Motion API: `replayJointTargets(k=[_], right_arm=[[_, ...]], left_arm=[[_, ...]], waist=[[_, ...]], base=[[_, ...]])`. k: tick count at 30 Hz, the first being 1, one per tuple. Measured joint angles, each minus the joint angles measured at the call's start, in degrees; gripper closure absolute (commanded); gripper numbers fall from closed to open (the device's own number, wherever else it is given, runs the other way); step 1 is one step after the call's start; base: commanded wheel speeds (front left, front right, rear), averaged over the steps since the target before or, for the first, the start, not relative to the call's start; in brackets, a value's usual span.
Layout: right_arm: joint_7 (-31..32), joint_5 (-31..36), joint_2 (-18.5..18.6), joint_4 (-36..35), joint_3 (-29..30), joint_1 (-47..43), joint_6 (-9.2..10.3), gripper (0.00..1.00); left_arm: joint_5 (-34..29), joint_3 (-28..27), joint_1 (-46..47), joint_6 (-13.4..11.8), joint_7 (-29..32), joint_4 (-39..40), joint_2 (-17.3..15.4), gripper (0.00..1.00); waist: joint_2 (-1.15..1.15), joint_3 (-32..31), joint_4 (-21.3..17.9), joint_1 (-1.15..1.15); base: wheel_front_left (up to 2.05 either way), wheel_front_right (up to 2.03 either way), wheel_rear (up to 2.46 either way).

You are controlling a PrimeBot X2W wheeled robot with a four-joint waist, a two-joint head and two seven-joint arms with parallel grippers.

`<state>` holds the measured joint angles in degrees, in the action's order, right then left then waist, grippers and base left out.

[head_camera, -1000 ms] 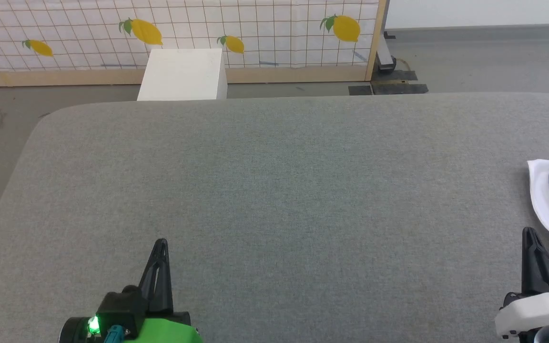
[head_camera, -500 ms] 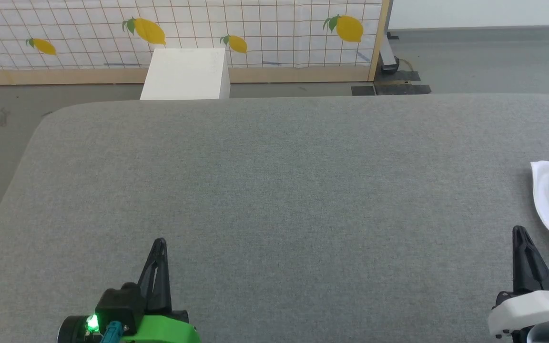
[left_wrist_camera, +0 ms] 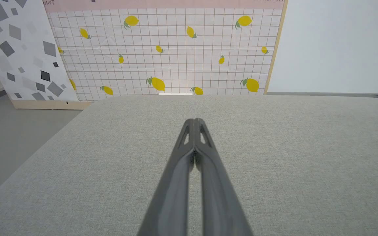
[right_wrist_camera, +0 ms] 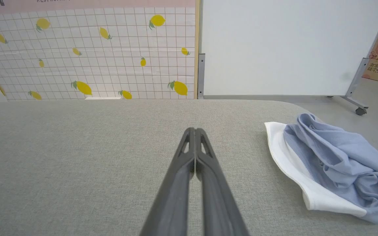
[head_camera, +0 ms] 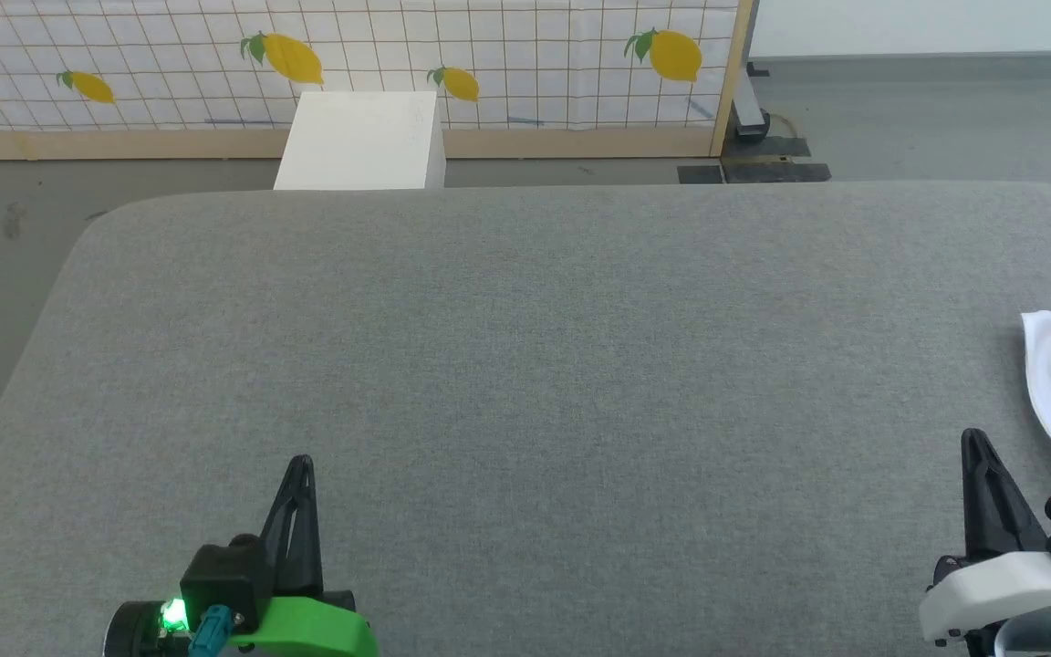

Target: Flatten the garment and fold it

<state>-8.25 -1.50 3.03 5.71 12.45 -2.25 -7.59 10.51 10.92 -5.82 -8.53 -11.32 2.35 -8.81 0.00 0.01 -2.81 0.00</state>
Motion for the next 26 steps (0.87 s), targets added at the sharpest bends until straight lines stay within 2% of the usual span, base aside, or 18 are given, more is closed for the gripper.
replayJointTargets(k=[26], right_arm=[[2.22, 0.44, -0.01, -1.25, -3.3, 0.13, 0.0, 1.0]], left_arm=[[-2.48, -2.89, 1.3, 2.04, 3.02, -0.58, 1.63, 1.0]], waist=[[-0.01, 0.0, 0.76, 0.0]], base=[[0.0, 0.0, 0.0]])
